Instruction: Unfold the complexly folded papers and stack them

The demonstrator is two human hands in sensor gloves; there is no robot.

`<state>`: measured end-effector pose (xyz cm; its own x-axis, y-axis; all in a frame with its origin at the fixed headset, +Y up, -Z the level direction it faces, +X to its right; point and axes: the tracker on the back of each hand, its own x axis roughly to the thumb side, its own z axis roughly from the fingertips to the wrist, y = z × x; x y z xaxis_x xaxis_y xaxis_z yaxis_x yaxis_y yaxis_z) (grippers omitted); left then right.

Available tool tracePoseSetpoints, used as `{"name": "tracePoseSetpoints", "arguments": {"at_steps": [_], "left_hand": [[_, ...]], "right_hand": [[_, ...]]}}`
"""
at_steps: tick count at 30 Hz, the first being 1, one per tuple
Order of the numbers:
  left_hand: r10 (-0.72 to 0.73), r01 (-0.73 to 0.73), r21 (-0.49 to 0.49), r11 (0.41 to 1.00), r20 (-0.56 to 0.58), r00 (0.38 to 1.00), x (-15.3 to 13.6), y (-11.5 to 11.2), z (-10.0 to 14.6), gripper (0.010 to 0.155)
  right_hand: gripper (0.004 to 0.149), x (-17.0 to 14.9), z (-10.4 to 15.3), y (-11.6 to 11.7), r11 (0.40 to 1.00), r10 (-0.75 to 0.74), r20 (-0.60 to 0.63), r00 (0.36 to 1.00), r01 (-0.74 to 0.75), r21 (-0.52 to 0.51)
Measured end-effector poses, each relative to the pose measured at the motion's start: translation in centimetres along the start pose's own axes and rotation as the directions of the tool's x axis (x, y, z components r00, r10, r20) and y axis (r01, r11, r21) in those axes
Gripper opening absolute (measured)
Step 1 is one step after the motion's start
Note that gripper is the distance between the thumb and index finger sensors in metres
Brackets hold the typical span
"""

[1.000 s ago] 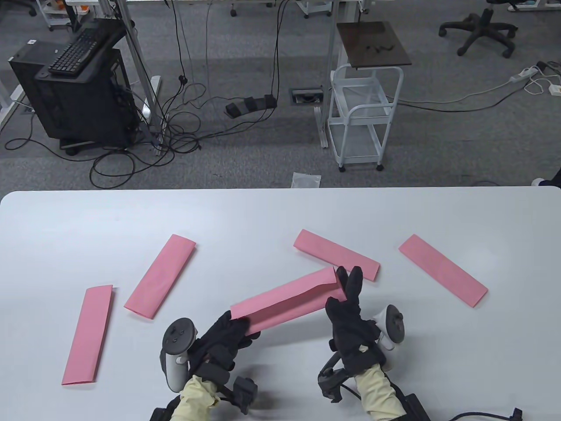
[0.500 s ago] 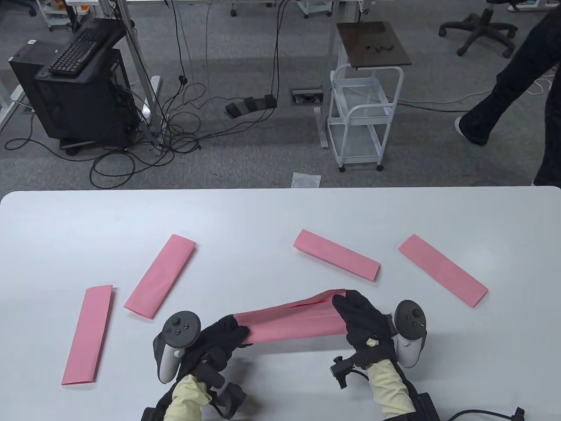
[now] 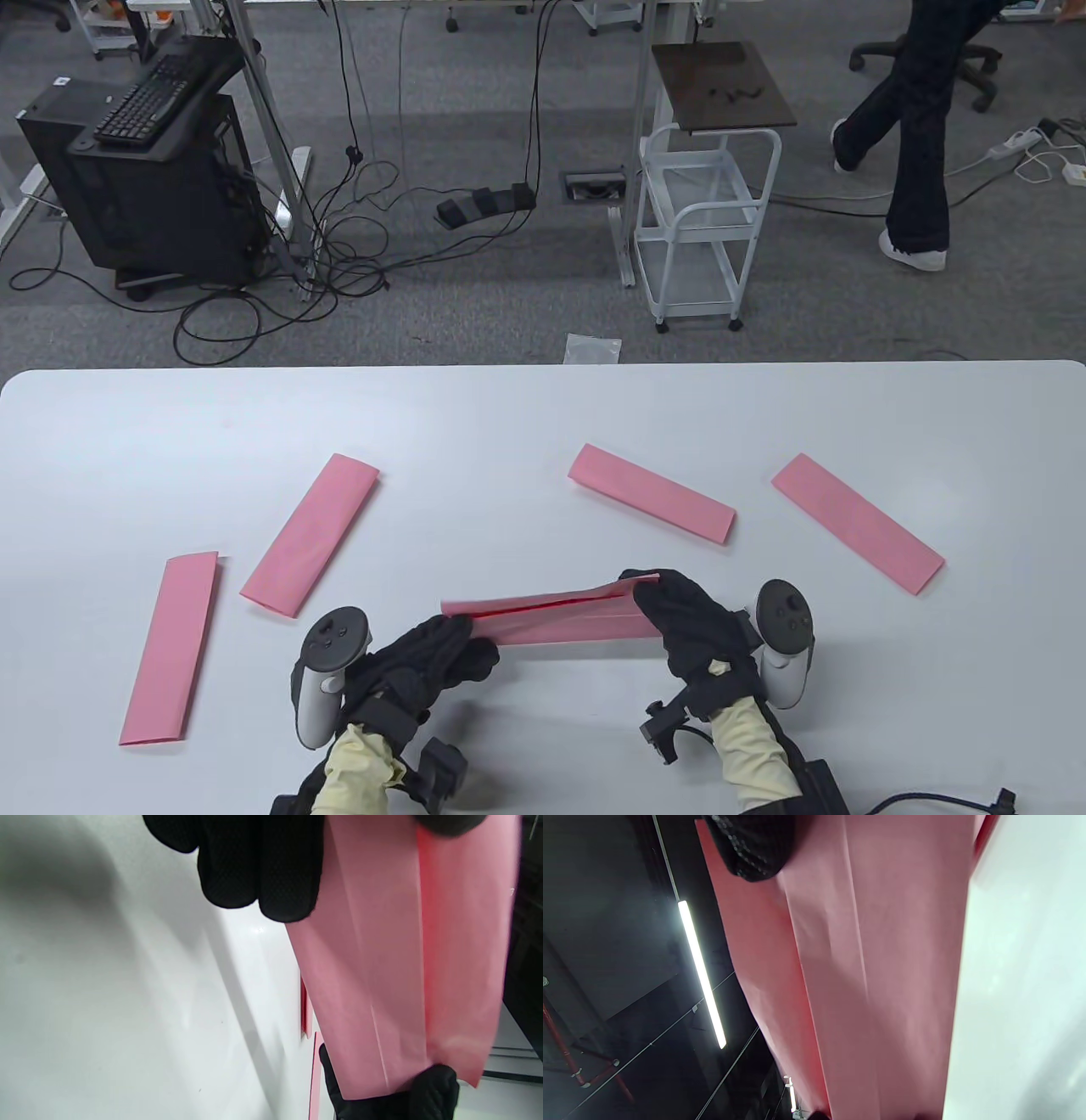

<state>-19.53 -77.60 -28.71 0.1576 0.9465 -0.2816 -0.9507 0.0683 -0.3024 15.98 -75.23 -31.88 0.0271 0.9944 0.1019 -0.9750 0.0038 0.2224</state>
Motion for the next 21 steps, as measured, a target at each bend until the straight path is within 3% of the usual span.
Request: {"name": "tracePoseSetpoints", "arguments": {"at_steps": [2,4,6,12,15,21], "left_hand": [[0.031,-0.031,0.048,0.998,-0.006,0.999,-0.1,-0.1,0.1,0.067],[0.044,-0.043,0.066,0.997,-0.018,0.999,0.1,-0.2,0.1,0.051],[0.041,-0.040,0.069,0.997,-0.025,0.999,0.2,-0.2,0.1,0.044],[-0.039,0.039,0.050,0.998,-0.013,0.999,0.6,-0.6,0.0,0.070],[-0.147,0.147,-0.005,0.989,0.047,0.988,0.7,-0.5,0.1,0.076],[-0.254,0.246,0.065,0.967,0.207,0.945,0.8,-0.8,1.4,0.080]], "right_hand": [[0.038,-0.1,0.0,0.0,1.000,-0.006,-0.009,1.000,0.006,0.015],[0.038,-0.1,0.0,0.0,1.000,-0.012,-0.013,1.000,0.013,0.027],[0.038,-0.1,0.0,0.0,1.000,-0.014,-0.027,1.000,0.014,0.025],[0.037,0.6,-0.8,-0.8,0.997,-0.055,-0.110,0.992,0.049,-0.053],[0.037,0.9,-1.3,-1.6,0.995,-0.042,-0.148,0.988,0.028,-0.097],[0.037,1.3,-2.7,-2.0,0.984,0.093,-0.246,0.965,-0.126,-0.124]]}}
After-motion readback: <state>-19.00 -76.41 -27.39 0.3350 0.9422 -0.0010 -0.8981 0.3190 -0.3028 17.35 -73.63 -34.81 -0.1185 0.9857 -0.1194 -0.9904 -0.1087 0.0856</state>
